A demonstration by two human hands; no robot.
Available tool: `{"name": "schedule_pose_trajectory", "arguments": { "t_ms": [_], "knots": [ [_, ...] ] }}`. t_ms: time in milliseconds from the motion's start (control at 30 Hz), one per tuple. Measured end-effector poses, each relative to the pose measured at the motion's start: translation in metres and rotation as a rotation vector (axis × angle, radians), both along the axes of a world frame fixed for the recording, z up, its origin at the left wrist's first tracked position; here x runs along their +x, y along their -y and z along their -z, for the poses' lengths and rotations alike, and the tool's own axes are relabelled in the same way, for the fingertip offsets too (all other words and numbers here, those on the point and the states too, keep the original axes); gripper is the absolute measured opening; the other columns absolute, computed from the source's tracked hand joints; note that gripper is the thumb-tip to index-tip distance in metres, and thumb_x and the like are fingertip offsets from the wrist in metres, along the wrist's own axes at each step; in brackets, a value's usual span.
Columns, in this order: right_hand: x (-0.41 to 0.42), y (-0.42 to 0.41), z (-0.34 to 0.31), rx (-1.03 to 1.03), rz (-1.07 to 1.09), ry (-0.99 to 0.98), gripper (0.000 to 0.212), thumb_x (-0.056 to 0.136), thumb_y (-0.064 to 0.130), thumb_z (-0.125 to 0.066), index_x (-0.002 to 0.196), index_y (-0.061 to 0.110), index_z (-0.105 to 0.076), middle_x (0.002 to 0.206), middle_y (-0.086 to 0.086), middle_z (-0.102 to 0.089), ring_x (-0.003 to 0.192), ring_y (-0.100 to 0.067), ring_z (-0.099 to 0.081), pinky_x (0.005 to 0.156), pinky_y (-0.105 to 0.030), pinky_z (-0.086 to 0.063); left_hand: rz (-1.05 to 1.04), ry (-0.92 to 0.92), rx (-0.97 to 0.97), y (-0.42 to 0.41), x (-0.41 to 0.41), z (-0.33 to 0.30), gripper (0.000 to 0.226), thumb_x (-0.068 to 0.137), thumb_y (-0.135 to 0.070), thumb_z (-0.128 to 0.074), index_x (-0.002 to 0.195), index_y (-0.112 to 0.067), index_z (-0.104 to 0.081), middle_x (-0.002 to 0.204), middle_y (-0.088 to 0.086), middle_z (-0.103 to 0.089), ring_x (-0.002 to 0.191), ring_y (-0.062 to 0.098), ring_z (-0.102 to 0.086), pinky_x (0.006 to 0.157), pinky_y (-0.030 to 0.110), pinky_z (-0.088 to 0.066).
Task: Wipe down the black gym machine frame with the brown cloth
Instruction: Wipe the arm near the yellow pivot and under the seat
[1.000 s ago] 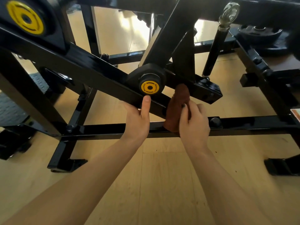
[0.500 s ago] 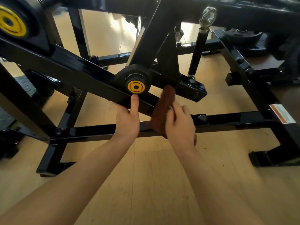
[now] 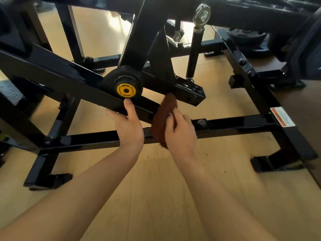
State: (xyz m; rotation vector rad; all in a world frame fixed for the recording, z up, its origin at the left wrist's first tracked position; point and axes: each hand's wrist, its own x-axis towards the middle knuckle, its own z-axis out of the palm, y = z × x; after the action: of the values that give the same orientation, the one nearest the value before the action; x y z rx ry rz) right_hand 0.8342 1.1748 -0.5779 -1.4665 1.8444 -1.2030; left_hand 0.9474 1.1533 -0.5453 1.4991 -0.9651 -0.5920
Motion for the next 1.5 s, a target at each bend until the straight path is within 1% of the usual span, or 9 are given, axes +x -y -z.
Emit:
{"name": "schedule_pose_trajectory", "arguments": {
  "t_ms": [233, 433, 633, 767, 867, 933, 1100, 1300, 1500],
  "knots": [
    [-0.061, -0.006, 0.051, 0.202, 0.152, -0.144, 0.042, 0.107, 0.049, -0.034, 0.132, 0.028, -0.06, 0.115, -0.005, -0.067, 0.096, -0.024, -0.068, 0.085, -0.046, -0.061, -0.008, 0.024, 0.02, 0.0, -0.004, 0.006, 0.047, 0.109, -0.039, -0.043, 0.148, -0.027, -0.019, 0.106, -0.034, -0.042, 0.081, -0.034, -0.046, 0.07, -0.002, -0.035],
    [-0.003, -0.014, 0.035, 0.171, 0.315, 0.291, 0.032, 0.108, 0.041, -0.039, 0.125, 0.029, -0.062, 0.101, 0.009, -0.066, 0.091, -0.007, -0.062, 0.083, -0.03, -0.056, 0.025, 0.046, 0.016, 0.0, 0.0, 0.005, 0.047, 0.109, -0.035, -0.042, 0.147, -0.026, -0.016, 0.109, -0.036, -0.038, 0.088, -0.038, -0.042, 0.073, -0.009, -0.032],
    [0.025, -0.01, 0.009, -0.003, 0.104, 0.187, 0.037, 0.107, 0.043, -0.04, 0.135, 0.029, -0.059, 0.107, 0.01, -0.063, 0.097, -0.006, -0.06, 0.081, -0.019, -0.052, 0.042, 0.088, -0.009, -0.001, 0.006, 0.007, 0.058, 0.108, -0.04, -0.042, 0.154, -0.02, -0.013, 0.143, -0.006, -0.045, 0.123, 0.003, -0.045, 0.083, -0.008, -0.033],
    [-0.017, -0.01, 0.037, 0.057, 0.13, 0.063, 0.037, 0.109, 0.04, -0.039, 0.135, 0.026, -0.061, 0.103, 0.007, -0.063, 0.092, -0.01, -0.063, 0.068, -0.015, -0.045, 0.07, 0.097, -0.011, -0.001, 0.014, 0.008, 0.065, 0.105, -0.051, -0.042, 0.155, -0.024, -0.011, 0.144, -0.009, -0.046, 0.127, 0.011, -0.053, 0.108, 0.025, -0.045],
    [-0.041, -0.016, 0.06, 0.185, 0.278, 0.071, 0.04, 0.108, 0.044, -0.035, 0.134, 0.028, -0.061, 0.104, 0.005, -0.067, 0.096, -0.016, -0.067, 0.077, -0.026, -0.055, 0.076, 0.085, 0.003, -0.002, 0.015, 0.006, 0.067, 0.105, -0.051, -0.042, 0.157, -0.024, -0.01, 0.144, -0.011, -0.047, 0.127, 0.014, -0.054, 0.109, 0.039, -0.049],
    [-0.037, -0.015, 0.055, 0.171, 0.273, 0.055, 0.04, 0.107, 0.044, -0.035, 0.129, 0.026, -0.063, 0.102, 0.005, -0.067, 0.094, -0.016, -0.067, 0.085, -0.036, -0.06, 0.084, 0.073, 0.003, -0.002, 0.013, 0.006, 0.064, 0.106, -0.047, -0.043, 0.157, -0.023, -0.012, 0.143, -0.009, -0.048, 0.123, 0.013, -0.057, 0.104, 0.036, -0.053],
    [-0.05, -0.006, 0.036, 0.084, 0.314, 0.009, 0.041, 0.109, 0.041, -0.037, 0.143, 0.025, -0.054, 0.119, 0.001, -0.06, 0.101, -0.013, -0.061, 0.087, -0.032, -0.054, 0.095, 0.068, -0.023, -0.001, 0.013, 0.006, 0.058, 0.109, -0.037, -0.043, 0.156, -0.022, -0.012, 0.132, -0.018, -0.045, 0.106, -0.006, -0.057, 0.081, 0.015, -0.055],
    [-0.104, 0.009, 0.042, 0.329, 0.341, -0.093, 0.048, 0.111, 0.041, -0.032, 0.151, 0.019, -0.046, 0.136, -0.011, -0.059, 0.123, -0.03, -0.059, 0.1, -0.042, -0.051, 0.066, 0.068, -0.025, -0.001, 0.009, 0.007, 0.059, 0.108, -0.04, -0.042, 0.155, -0.023, -0.011, 0.13, -0.021, -0.045, 0.119, 0.003, -0.054, 0.093, 0.014, -0.048],
    [-0.047, -0.019, 0.046, 0.306, 0.424, 0.242, 0.041, 0.109, 0.045, -0.032, 0.137, 0.027, -0.056, 0.124, -0.001, -0.067, 0.113, -0.024, -0.065, 0.096, -0.042, -0.057, 0.021, 0.063, -0.01, -0.003, 0.0, 0.003, 0.04, 0.109, -0.036, -0.042, 0.139, -0.034, -0.015, 0.119, -0.032, -0.042, 0.107, -0.02, -0.047, 0.086, -0.004, -0.036]
  ]
}}
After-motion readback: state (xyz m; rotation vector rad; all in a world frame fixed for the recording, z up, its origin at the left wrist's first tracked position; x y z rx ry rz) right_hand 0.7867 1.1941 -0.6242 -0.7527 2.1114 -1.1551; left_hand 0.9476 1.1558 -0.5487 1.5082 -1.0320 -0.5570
